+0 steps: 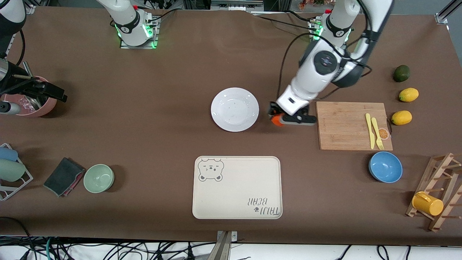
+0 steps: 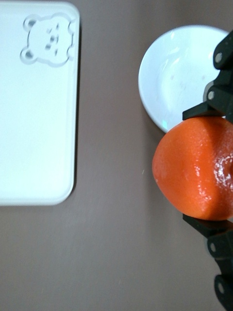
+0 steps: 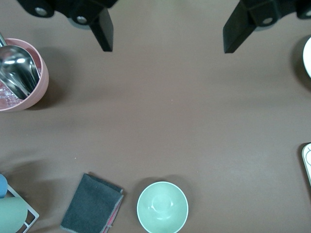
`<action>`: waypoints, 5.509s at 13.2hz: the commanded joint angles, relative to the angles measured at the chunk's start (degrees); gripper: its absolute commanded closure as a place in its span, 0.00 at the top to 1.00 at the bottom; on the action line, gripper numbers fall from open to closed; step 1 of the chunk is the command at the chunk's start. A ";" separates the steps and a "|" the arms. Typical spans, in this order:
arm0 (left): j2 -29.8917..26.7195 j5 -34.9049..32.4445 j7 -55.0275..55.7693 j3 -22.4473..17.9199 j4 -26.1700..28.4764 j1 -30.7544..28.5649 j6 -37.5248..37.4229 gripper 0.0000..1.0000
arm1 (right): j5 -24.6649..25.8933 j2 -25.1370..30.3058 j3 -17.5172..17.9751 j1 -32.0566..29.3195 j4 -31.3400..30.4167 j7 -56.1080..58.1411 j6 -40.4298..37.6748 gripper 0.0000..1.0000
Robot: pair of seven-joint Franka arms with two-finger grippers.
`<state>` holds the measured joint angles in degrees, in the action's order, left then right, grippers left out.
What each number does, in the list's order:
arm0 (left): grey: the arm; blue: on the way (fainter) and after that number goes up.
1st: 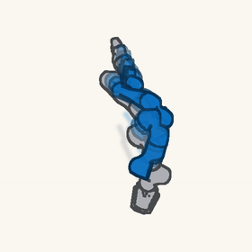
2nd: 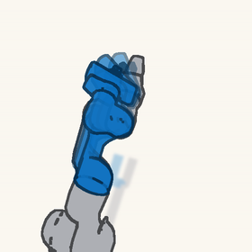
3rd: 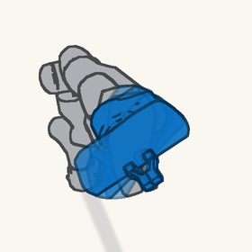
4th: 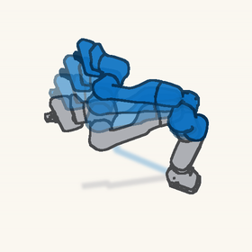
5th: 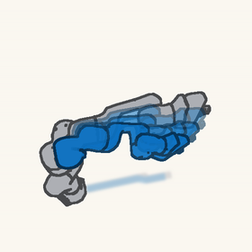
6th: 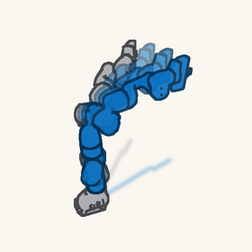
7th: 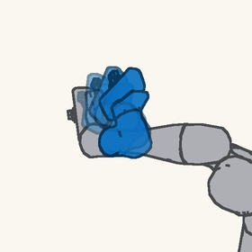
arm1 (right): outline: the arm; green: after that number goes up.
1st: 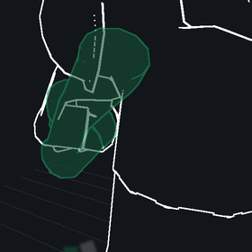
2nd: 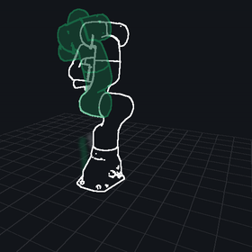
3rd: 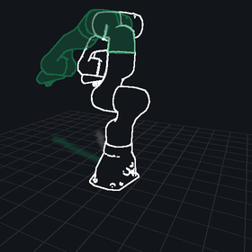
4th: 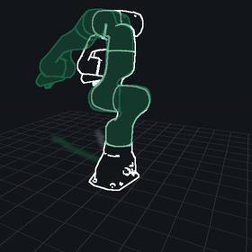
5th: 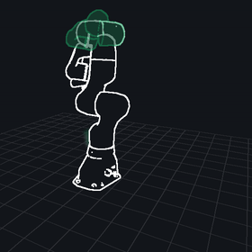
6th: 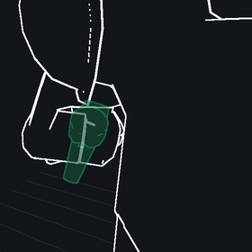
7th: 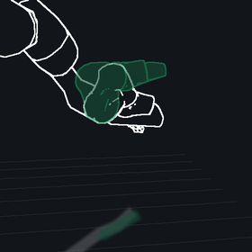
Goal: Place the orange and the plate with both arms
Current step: 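Grasp the orange with the left gripper and carry it toward the plate, then lower the orange onto the white plate and open the left gripper, then withdraw the left gripper while the right gripper reaches toward the plate, then grip the white plate rim with the right gripper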
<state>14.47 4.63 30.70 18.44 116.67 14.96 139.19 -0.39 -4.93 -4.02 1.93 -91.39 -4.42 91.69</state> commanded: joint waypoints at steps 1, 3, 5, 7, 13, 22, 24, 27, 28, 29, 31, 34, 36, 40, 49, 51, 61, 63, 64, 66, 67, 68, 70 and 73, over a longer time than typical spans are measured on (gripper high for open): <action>4.76 -1.03 4.44 -0.77 -4.42 4.62 -0.58 0.00 | -0.84 0.27 -0.03 0.09 -0.10 -0.59 -0.37 1.00; 8.45 -1.03 7.26 -1.12 -7.93 7.00 -0.58 0.00 | -0.84 0.36 -0.03 0.00 -0.10 -0.50 -0.37 1.00; 12.49 -1.03 9.63 -2.17 -11.27 9.55 -0.41 0.00 | -0.84 0.36 -0.03 0.09 -0.10 -0.50 -0.46 1.00; 16.18 -0.94 10.70 -6.63 -14.70 15.07 -0.32 0.00 | -0.84 0.27 -0.03 0.09 -0.10 -0.59 -0.46 1.00; 21.91 -0.68 20.44 -7.71 -16.21 20.19 0.03 0.01 | -0.84 0.36 -0.03 0.09 -0.10 -0.59 -0.46 1.00; 22.00 -1.03 25.38 -7.63 -14.98 20.90 -0.23 1.00 | -1.10 -0.25 0.06 1.23 -0.10 0.29 -0.55 1.00; 20.87 -1.03 25.29 -7.71 -15.06 20.64 -1.11 1.00 | -1.10 -1.31 0.32 2.11 -0.02 0.38 -0.37 1.00; 14.56 -1.03 24.42 -7.71 -14.89 16.44 -9.08 1.00 | -3.20 -3.94 1.03 4.74 0.16 0.38 -0.02 1.00; 11.75 -1.03 24.24 -7.63 -14.80 13.81 -12.07 1.00 | -5.82 -5.86 1.20 5.88 0.07 0.29 0.15 1.00; 8.67 -1.03 23.54 -7.63 -14.45 10.74 -14.88 1.00 | -8.55 -7.79 1.29 6.68 0.07 0.29 0.07 1.00; 2.26 -1.03 20.74 -7.19 -12.35 3.18 -17.19 1.00 | -14.44 -10.96 1.29 8.52 0.07 0.12 1.90 1.00; -4.70 -0.94 8.47 -7.27 -10.23 -5.45 -21.82 1.00 | -21.99 -15.19 1.38 10.28 -2.11 0.38 7.34 1.00; -9.18 -0.94 1.59 -7.63 -10.14 -9.66 -27.45 1.00 | -25.43 -14.76 2.16 11.08 -7.46 0.38 12.26 1.00; -15.87 -1.03 -10.02 -12.09 -10.84 -13.55 -37.65 1.00 | -32.90 -12.48 3.22 11.08 -16.34 4.24 16.32 1.00; -13.07 -6.91 -12.59 -15.98 -21.21 -13.03 -47.78 1.00 | -51.43 -8.51 11.83 11.08 -36.48 16.53 35.21 1.00; -12.89 -7.00 -12.94 -16.06 -21.39 -13.29 -47.61 1.00 | -60.56 -10.44 12.37 11.08 -37.98 24.68 36.01 1.00; -11.84 -6.65 -12.85 -16.15 -29.39 -13.55 -47.52 1.00 | -84.42 -24.06 19.05 15.46 -32.46 40.99 49.19 1.00; -11.84 -6.74 -12.77 -16.06 -29.48 -13.46 -47.52 1.00 | -86.26 -25.56 19.05 17.13 -30.52 41.07 50.69 1.00; -11.84 -6.74 -12.77 -16.06 -29.48 -13.46 -47.52 1.00 | -86.88 -26.35 19.05 18.10 -29.56 41.07 51.91 1.00; -11.92 -6.74 -12.77 -16.07 -29.48 -13.55 -47.61 1.00 | -87.15 -27.58 19.05 18.64 -28.15 41.07 52.89 0.99; -11.92 -6.74 -12.68 -16.06 -29.48 -13.55 -47.61 1.00 | -87.15 -27.68 19.05 18.72 -28.05 41.07 52.98 0.93; -11.92 -6.74 -12.68 -16.06 -29.48 -13.55 -47.69 1.00 | -87.06 -27.68 19.05 18.72 -27.97 41.16 52.98 0.76; -12.01 -6.74 -12.68 -16.06 -29.39 -13.55 -47.78 1.00 | -86.89 -27.68 19.05 19.07 -27.88 42.30 52.98 0.33; -12.01 -6.74 -12.68 -16.15 -29.39 -13.64 -47.96 1.00 | -86.62 -27.77 19.05 19.08 -27.88 43.36 52.98 0.02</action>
<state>1.80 -0.29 17.97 2.15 89.05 1.33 92.86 -86.15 -31.99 14.96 20.50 -120.29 37.17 143.79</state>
